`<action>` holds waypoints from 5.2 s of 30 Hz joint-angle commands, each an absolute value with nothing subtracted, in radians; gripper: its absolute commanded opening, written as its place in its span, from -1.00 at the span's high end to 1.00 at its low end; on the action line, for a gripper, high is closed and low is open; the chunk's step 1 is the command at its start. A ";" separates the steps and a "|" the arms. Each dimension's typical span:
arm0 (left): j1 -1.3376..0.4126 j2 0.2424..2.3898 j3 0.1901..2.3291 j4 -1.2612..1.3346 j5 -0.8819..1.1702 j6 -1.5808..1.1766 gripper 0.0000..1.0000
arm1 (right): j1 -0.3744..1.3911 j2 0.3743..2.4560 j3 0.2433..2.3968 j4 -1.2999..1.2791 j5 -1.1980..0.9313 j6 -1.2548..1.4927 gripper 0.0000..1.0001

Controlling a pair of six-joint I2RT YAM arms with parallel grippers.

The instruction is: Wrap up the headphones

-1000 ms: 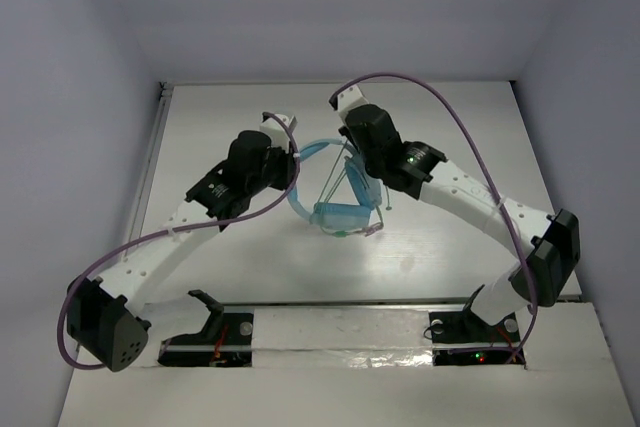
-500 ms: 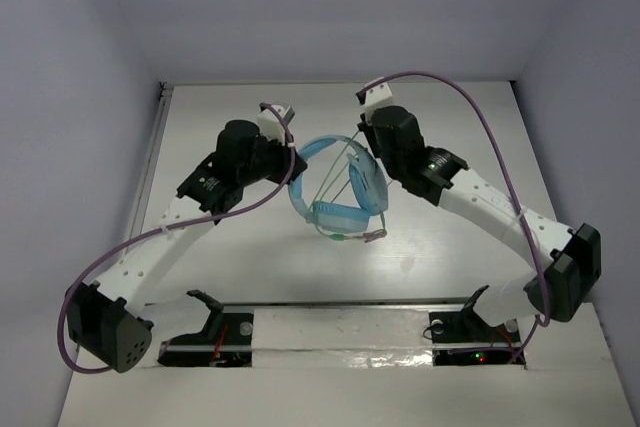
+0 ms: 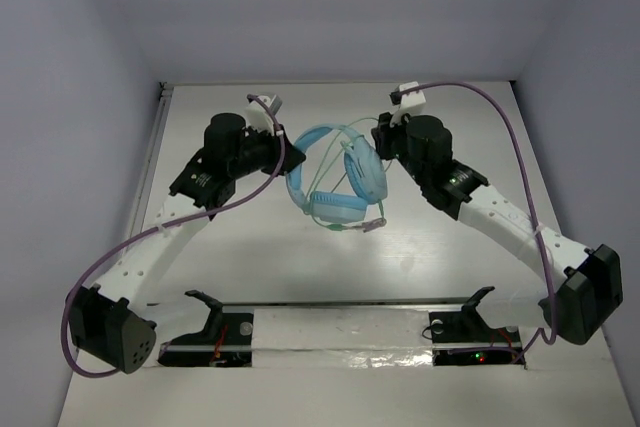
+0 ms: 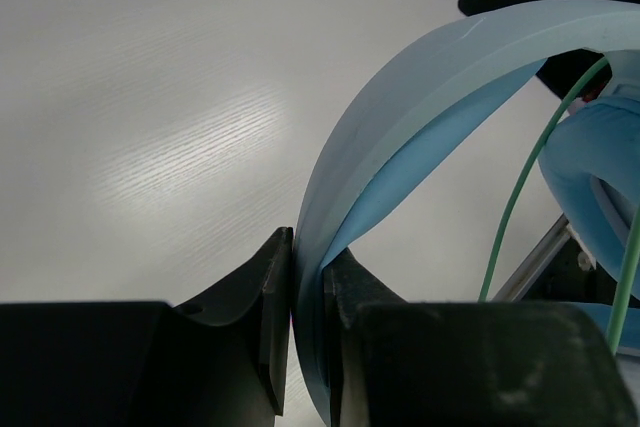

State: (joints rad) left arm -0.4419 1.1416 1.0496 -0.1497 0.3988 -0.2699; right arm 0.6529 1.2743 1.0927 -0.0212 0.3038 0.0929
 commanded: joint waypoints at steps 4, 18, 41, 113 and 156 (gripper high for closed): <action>-0.404 1.080 1.141 -0.006 0.512 -0.380 1.00 | 0.577 1.232 1.022 0.138 0.117 0.182 0.36; -0.367 1.100 1.190 0.072 0.563 -0.494 1.00 | 0.538 1.236 0.861 0.354 -0.136 0.244 0.57; -0.345 1.109 1.087 0.238 0.356 -0.701 1.00 | 0.538 1.336 0.716 0.629 -0.218 0.466 0.20; -0.419 1.225 0.835 0.351 -0.437 -0.807 1.00 | 0.577 1.594 0.735 0.729 -0.586 0.907 1.00; -0.508 1.842 1.100 0.311 -0.549 -0.698 1.00 | 0.617 1.403 0.641 0.237 -0.282 0.801 -0.99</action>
State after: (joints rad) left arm -0.5083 1.8385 1.0328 0.2436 -0.5758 -0.7086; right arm 0.6102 1.5150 0.6548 0.3725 -0.3660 0.8810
